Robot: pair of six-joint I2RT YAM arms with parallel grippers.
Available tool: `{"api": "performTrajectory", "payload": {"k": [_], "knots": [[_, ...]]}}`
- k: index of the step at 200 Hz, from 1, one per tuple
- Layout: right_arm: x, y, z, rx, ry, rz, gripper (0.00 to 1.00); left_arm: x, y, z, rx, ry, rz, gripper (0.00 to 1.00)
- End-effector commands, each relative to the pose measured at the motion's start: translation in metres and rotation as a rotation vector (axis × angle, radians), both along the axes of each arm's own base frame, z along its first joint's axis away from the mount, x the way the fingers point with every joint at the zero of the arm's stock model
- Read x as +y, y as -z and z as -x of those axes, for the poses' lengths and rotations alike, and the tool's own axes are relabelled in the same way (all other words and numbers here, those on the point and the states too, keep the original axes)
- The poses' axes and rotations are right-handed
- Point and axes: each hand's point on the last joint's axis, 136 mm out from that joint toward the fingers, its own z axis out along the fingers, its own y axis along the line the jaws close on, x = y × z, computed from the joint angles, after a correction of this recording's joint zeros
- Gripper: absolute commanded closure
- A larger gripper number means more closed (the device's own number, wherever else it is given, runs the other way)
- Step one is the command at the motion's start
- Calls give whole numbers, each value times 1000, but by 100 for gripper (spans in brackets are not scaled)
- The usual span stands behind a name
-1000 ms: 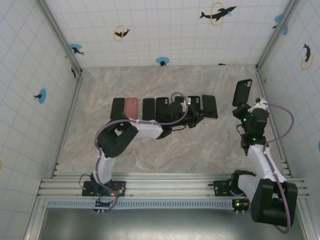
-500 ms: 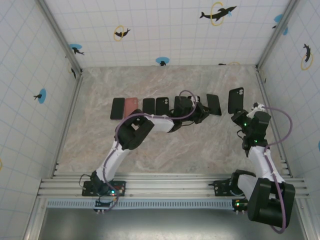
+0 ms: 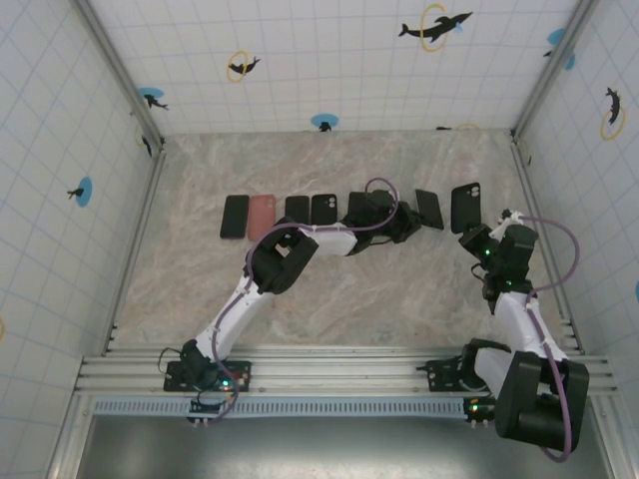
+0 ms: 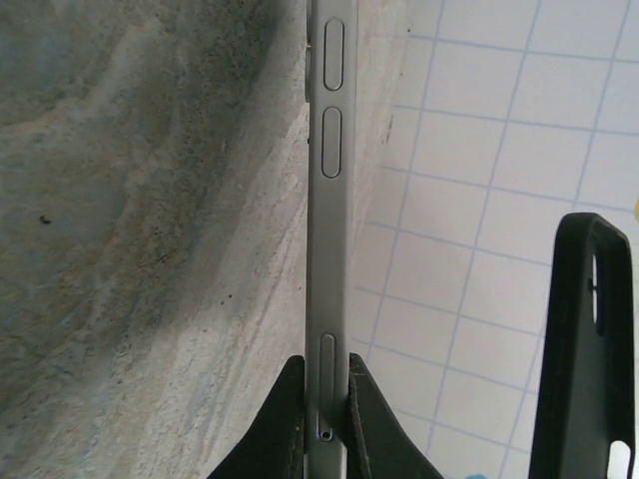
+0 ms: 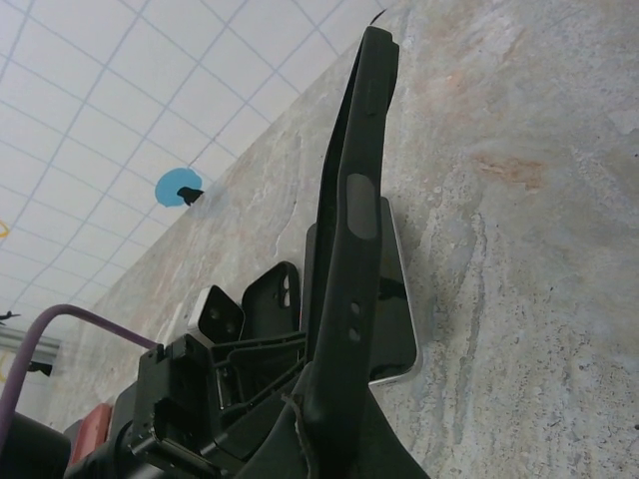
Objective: Take the phone out of the phone case
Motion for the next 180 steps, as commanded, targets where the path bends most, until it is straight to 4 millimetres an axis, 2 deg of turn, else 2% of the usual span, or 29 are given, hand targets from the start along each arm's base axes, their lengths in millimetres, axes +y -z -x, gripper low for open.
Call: {"api": "performTrajectory", "payload": {"k": [1, 31, 130, 174, 180], "knots": [[-1, 8, 2, 16, 0, -2, 100, -2, 4, -5, -7, 15, -11, 99], [-1, 11, -1, 29, -2, 7, 100, 0, 8, -3, 15, 14, -34, 82], [-9, 28, -14, 86, -22, 54, 100, 8, -3, -1, -6, 14, -117, 53], [-14, 33, -25, 80, -26, 46, 100, 13, -18, -1, -46, 14, -146, 43], [-9, 33, -26, 73, -57, 26, 100, 14, -19, 0, -50, 15, -149, 42]]}}
